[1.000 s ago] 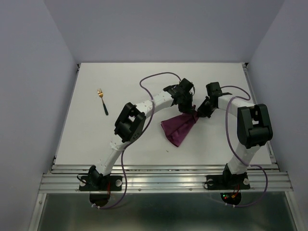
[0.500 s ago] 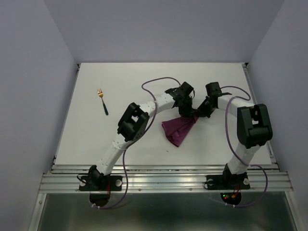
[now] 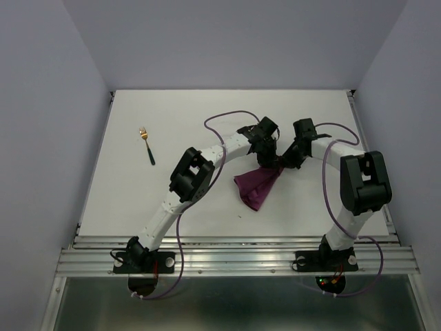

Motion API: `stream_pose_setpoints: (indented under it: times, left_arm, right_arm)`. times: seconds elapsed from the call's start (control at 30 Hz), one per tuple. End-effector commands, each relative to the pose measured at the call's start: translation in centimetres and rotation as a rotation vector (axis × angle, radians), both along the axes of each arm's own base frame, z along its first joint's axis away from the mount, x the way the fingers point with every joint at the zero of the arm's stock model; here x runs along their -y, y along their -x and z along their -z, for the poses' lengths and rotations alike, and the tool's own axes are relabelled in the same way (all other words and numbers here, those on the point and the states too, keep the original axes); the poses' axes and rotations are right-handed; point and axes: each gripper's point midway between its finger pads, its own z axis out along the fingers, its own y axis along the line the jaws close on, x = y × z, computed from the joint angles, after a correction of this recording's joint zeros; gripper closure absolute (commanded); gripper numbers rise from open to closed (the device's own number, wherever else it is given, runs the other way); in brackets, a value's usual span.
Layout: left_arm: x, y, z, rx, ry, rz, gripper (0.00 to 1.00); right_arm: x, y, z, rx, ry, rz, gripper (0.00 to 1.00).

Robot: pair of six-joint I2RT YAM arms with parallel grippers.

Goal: Fold the napkin into a case and place the utensils inside
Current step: Fold the 2/3-rectangle-folded napkin at the center of the board.

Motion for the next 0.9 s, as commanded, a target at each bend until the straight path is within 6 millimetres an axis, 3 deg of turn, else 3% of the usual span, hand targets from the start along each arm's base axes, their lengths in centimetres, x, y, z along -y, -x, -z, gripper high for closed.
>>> stream_pose_setpoints:
  times: [0.0, 0.17, 0.33, 0.57, 0.87]
  left_arm:
    - [0.0, 0.0, -0.1, 0.018, -0.007, 0.015, 1.00]
    - [-0.1, 0.2, 0.2, 0.014, -0.013, 0.021, 1.00]
    - [-0.3, 0.3, 0.3, 0.014, -0.017, 0.023, 1.00]
    - [-0.2, 0.3, 0.1, 0.021, -0.013, 0.031, 1.00]
    - [-0.2, 0.2, -0.1, 0.026, -0.010, 0.031, 1.00]
  right_arm:
    - [0.7, -0.5, -3.5, 0.124, 0.047, 0.017, 0.74]
    - [1.2, -0.8, -5.0, 0.168, 0.070, 0.018, 0.49]
    - [0.8, -1.0, -5.1, 0.169, 0.053, 0.000, 0.37]
    - [-0.8, -1.6, -3.9, 0.141, 0.007, -0.099, 0.32]
    - [-0.4, -0.9, -0.5, 0.061, 0.037, -0.118, 0.37]
